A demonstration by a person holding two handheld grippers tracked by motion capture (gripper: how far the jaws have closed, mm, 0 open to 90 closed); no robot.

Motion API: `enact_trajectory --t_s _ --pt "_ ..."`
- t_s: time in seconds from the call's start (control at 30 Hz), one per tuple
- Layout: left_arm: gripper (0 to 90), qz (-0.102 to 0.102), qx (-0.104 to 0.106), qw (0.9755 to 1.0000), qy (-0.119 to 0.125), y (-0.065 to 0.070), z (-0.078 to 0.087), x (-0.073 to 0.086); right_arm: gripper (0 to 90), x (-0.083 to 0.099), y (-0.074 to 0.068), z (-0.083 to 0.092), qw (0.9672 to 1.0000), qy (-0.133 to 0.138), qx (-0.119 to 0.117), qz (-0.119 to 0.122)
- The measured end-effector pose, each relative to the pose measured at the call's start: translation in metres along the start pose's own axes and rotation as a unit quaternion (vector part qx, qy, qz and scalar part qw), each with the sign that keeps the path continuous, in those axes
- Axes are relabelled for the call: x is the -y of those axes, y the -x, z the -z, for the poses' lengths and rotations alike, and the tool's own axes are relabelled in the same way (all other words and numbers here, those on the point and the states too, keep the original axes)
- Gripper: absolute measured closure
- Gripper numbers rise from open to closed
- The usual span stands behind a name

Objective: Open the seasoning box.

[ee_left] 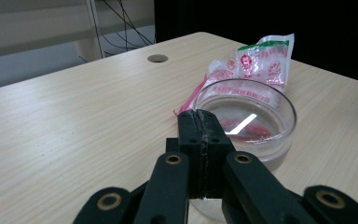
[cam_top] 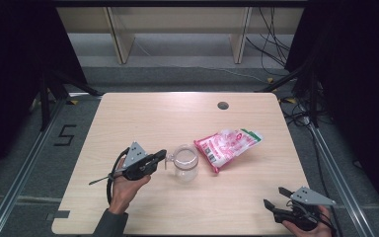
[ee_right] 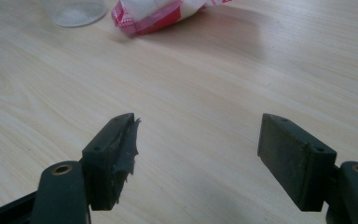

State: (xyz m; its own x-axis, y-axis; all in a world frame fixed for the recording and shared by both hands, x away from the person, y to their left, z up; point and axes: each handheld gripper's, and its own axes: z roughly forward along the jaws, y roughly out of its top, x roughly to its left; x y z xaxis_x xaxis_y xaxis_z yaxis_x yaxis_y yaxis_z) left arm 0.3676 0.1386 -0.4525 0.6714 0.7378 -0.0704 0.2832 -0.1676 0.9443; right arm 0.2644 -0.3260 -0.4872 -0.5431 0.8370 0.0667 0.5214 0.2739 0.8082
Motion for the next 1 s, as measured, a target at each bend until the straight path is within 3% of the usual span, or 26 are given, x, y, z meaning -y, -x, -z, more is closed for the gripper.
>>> enact_trajectory --t_s 0.07,0.13,0.17,0.27,0.3,0.33,0.4,0.47,0.53,0.6,0.7,0.77,0.8,0.83,0.93,0.97,1.0 --pt "89.0 0.003 0.004 1.0000 0.000 -0.001 -0.003 0.001 31.3 0.000 0.000 0.000 1.0000 -0.001 -0.002 0.000" --pt "89.0 0.004 0.002 1.0000 -0.003 -0.002 -0.006 0.001 33.3 0.000 0.002 -0.003 0.9998 -0.001 -0.003 0.017" --pt "89.0 -0.002 0.005 1.0000 -0.003 -0.003 -0.007 0.001 33.4 0.000 0.001 -0.003 0.9999 -0.007 -0.002 0.013" --pt "88.7 0.009 0.006 0.9999 -0.003 -0.003 -0.010 0.002 34.2 0.000 -0.002 -0.001 0.9998 -0.018 -0.004 0.000" --pt "88.5 0.000 0.009 1.0000 -0.002 -0.004 -0.010 0.002 34.7 0.000 -0.001 -0.002 0.9999 -0.010 -0.009 0.005" --pt "88.4 0.004 0.009 0.9999 -0.002 -0.004 -0.010 0.002 35.3 0.000 -0.002 -0.001 0.9999 -0.012 -0.009 -0.003" --pt "88.3 0.011 0.011 0.9999 -0.001 -0.004 -0.010 0.002 36.5 0.000 -0.002 -0.003 0.9999 -0.014 -0.005 0.004" --pt "88.1 0.013 0.006 0.9999 -0.001 -0.003 -0.010 0.002 38.8 -0.001 0.000 -0.003 0.9996 -0.010 -0.014 0.021" --pt "88.0 0.012 0.006 0.9999 -0.001 -0.004 -0.010 0.002 42.1 -0.002 -0.003 -0.003 0.9997 -0.005 -0.021 0.007" --pt "88.0 0.009 0.005 0.9999 -0.002 -0.004 -0.010 0.003 46.3 -0.004 -0.003 -0.003 0.9993 0.004 -0.031 0.019" --pt "87.9 0.009 0.004 1.0000 -0.001 -0.004 -0.010 0.003 55.2 -0.009 -0.014 -0.005 0.9984 0.016 -0.045 0.030" --pt "87.8 0.010 0.007 0.9999 0.002 -0.004 -0.010 0.004 57.1 -0.012 -0.017 -0.005 0.9984 0.012 -0.050 0.021" --pt "87.7 0.009 0.006 0.9999 0.001 -0.004 -0.010 0.004 62.9 -0.018 -0.022 -0.007 0.9969 0.029 -0.068 0.026" --pt "87.7 0.009 0.004 1.0000 -0.001 -0.004 -0.010 0.004 62.9 -0.018 -0.022 -0.007 0.9969 0.029 -0.068 0.026" --pt "87.1 0.011 0.003 0.9999 -0.002 -0.004 -0.010 0.004 69.3 -0.032 -0.029 -0.014 0.9943 0.042 -0.082 0.054" --pt "87.1 0.010 0.004 0.9999 -0.002 -0.004 -0.010 0.004 72.1 -0.037 -0.034 -0.017 0.9940 0.046 -0.087 0.048" --pt "86.8 0.011 0.004 0.9999 -0.002 -0.004 -0.010 0.004 75.1 -0.047 -0.040 -0.026 0.9921 0.058 -0.087 0.069"
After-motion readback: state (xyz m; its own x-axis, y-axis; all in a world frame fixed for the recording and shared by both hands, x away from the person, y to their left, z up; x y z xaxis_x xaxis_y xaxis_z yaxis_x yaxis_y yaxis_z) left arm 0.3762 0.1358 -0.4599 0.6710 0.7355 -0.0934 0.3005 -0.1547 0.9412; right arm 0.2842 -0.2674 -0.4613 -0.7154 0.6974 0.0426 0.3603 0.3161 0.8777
